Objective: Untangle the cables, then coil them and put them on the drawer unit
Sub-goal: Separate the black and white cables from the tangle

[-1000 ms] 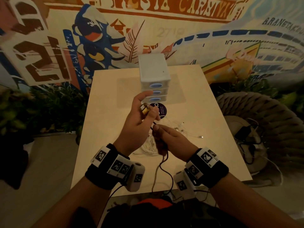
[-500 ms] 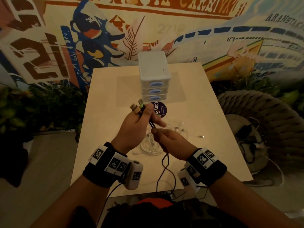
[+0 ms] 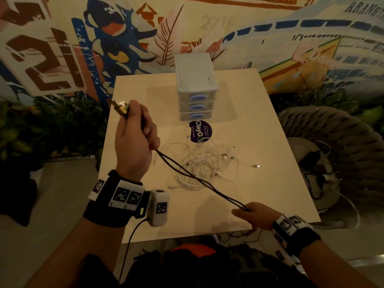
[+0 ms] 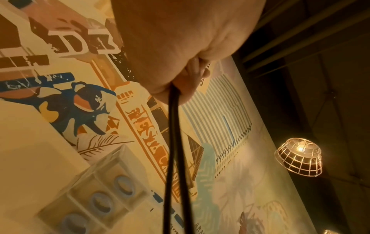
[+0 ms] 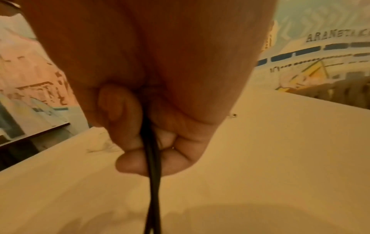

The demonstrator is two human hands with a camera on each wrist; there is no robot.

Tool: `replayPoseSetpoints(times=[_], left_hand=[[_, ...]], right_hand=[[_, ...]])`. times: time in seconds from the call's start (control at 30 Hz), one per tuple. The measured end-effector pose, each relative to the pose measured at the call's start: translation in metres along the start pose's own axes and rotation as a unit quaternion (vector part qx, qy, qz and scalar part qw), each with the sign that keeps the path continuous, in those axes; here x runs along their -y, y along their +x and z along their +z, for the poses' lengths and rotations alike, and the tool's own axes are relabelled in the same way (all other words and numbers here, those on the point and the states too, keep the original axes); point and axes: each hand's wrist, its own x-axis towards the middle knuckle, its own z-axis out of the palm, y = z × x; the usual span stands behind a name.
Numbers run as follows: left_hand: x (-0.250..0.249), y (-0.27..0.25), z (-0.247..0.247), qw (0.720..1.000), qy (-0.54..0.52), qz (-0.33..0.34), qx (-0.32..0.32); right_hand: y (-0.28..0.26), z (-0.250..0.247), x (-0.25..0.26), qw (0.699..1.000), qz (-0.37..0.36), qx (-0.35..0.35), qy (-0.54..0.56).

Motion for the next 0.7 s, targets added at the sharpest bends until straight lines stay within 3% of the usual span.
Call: replayPoseSetpoints(times=[0.13, 0.23, 0.43, 0.57, 0.7], left_hand=[[0.012, -0.007, 0.002, 0.998, 0.061, -0.004, -0.003], [0.016, -0.010, 0.009, 0.995, 0.090, 0.027, 0.031], [0.005, 0.000, 0.011, 0.996, 0.058, 0.061, 0.031], [0.011, -0.012, 0.019, 0.986, 0.105, -0.003, 0.129], [0.020, -0.025, 0.039, 0.962, 0.168, -0.088, 0.196]], right_hand=[[-0.004, 0.006, -0.028, 0.998, 0.020, -0.038, 0.050], [-0.003, 0.016, -0.035, 0.999, 0.037, -0.015, 0.024], [-0.004, 0.019, -0.066, 0.997, 0.061, -0.017, 0.039], [-0.018, 0.007, -0.074, 0.997, 0.049, 0.033, -0.042], [-0.038, -0.037, -0.045, 0.999, -0.003, -0.020, -0.050]])
